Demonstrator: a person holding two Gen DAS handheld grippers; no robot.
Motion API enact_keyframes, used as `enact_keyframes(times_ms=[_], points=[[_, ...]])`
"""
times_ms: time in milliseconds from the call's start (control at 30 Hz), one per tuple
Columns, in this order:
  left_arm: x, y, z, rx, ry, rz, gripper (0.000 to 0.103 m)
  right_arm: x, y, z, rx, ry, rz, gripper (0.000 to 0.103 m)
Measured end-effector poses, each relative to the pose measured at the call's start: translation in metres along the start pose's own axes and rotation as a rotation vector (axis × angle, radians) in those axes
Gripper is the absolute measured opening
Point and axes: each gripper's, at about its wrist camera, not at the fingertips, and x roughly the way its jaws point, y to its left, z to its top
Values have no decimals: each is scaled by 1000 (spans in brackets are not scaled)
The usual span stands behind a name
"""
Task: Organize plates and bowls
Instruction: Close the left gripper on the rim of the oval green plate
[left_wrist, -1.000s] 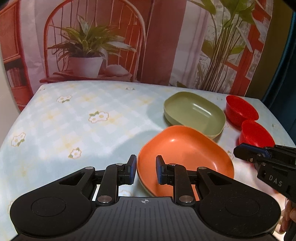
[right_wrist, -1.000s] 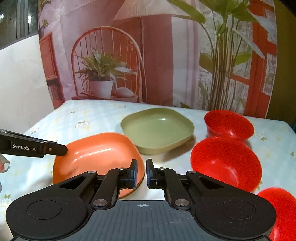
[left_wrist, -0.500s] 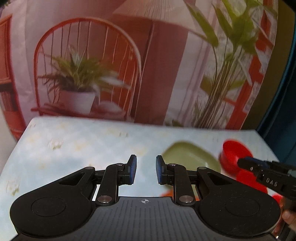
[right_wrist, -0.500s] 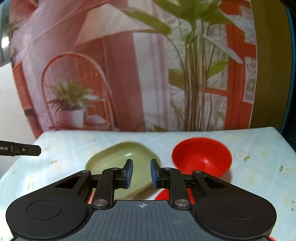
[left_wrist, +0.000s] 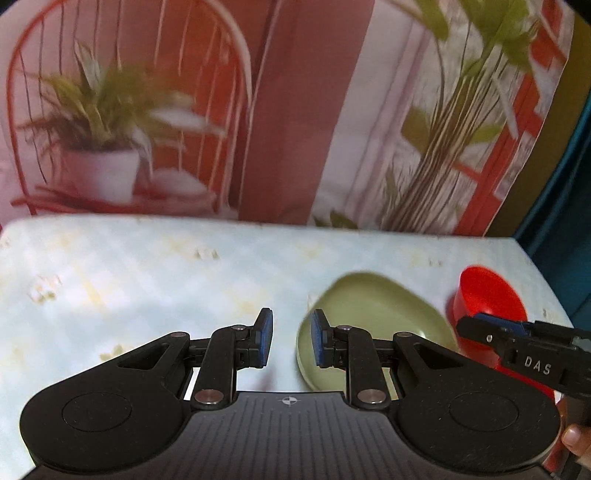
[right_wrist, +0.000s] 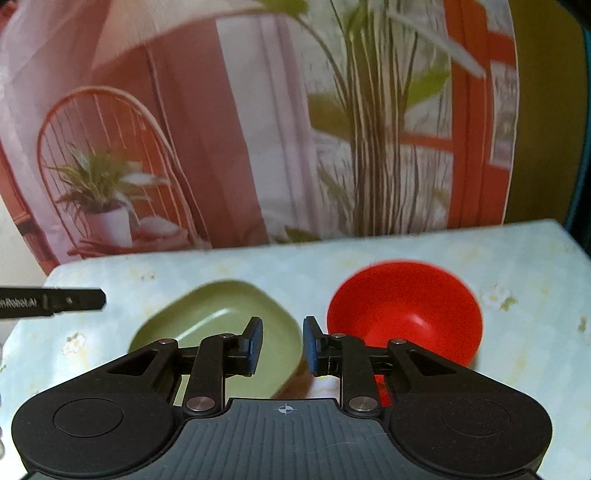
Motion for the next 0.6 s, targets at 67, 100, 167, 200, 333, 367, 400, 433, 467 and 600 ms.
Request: enact_keyframes(times_ms=[67, 100, 167, 200, 333, 367, 400, 433, 467, 600], points=[[7, 1, -4, 8, 19, 0, 24, 6, -1, -3, 1, 20, -3, 22], [11, 0, -6, 15, 29, 7, 24, 8, -1, -4, -3, 30, -4, 22], [17, 1, -9, 20, 46, 14, 24, 13, -1, -6, -7, 52, -4, 23], [19, 3, -10, 18, 55, 7, 24, 15, 0, -6, -8, 58, -6, 23], [28, 8, -13, -6, 77, -25, 24, 20, 1, -6, -15, 81, -14, 26], [29, 8, -15, -11, 84, -33, 24, 22, 2, -6, -20, 86, -17, 28], [31, 8, -16, -14, 93, -41, 24, 23, 2, -6, -23, 89, -18, 29], [32, 8, -17, -12, 98, -46, 24, 24, 3, -6, -25, 94, -18, 30], [34, 6, -18, -6, 97, -44, 24, 25, 3, -6, -27, 100, -19, 30], [35, 5, -21, 5, 86, -74, 14, 31, 3, -8, -33, 125, -25, 32]])
